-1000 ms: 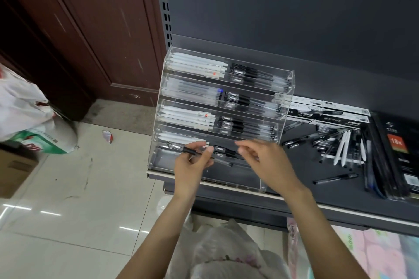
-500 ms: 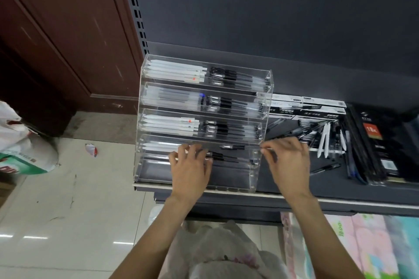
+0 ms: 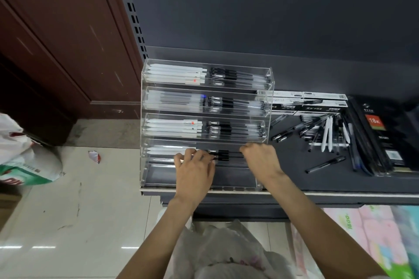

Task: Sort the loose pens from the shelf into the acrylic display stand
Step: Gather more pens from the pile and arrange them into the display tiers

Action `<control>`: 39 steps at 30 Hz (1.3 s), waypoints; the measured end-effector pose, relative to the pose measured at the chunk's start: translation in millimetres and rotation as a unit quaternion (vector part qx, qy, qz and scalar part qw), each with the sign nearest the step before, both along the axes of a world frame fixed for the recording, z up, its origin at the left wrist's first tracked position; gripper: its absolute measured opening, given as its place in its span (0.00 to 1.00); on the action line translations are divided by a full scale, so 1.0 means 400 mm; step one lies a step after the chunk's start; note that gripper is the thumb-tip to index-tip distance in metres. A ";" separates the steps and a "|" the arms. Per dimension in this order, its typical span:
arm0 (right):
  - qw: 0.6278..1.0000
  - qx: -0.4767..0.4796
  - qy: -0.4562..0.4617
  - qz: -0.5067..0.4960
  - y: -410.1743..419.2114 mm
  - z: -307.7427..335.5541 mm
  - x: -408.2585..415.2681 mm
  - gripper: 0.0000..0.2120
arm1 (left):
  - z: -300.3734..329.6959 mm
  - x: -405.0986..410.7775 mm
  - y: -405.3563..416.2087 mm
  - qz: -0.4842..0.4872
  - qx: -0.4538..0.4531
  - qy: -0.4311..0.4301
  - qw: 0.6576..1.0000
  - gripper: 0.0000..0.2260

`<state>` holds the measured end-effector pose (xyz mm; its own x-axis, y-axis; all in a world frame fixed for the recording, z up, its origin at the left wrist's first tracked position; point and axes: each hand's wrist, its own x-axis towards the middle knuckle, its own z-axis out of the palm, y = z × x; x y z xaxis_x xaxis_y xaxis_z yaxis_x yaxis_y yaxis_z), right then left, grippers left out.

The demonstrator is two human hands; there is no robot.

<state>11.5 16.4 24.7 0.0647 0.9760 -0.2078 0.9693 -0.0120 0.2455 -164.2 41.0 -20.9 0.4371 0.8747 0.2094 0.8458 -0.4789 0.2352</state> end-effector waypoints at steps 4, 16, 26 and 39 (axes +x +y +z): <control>0.999 0.001 0.006 -0.036 -0.011 0.011 -0.004 0.14 | 0.014 0.003 0.014 -0.020 -0.010 -0.047 0.999 0.08; 0.858 0.349 0.228 -0.302 -0.313 -0.012 0.240 0.12 | 0.167 0.245 -0.084 -0.263 -0.202 -0.314 0.889 0.08; 0.934 0.152 0.209 -0.247 -0.334 -0.149 0.563 0.32 | 0.033 0.644 0.006 -0.113 -0.215 -0.039 0.969 0.22; 0.932 0.053 0.305 -0.190 -0.264 -0.146 0.677 0.26 | -0.044 0.810 0.082 -0.066 -0.203 0.177 0.961 0.19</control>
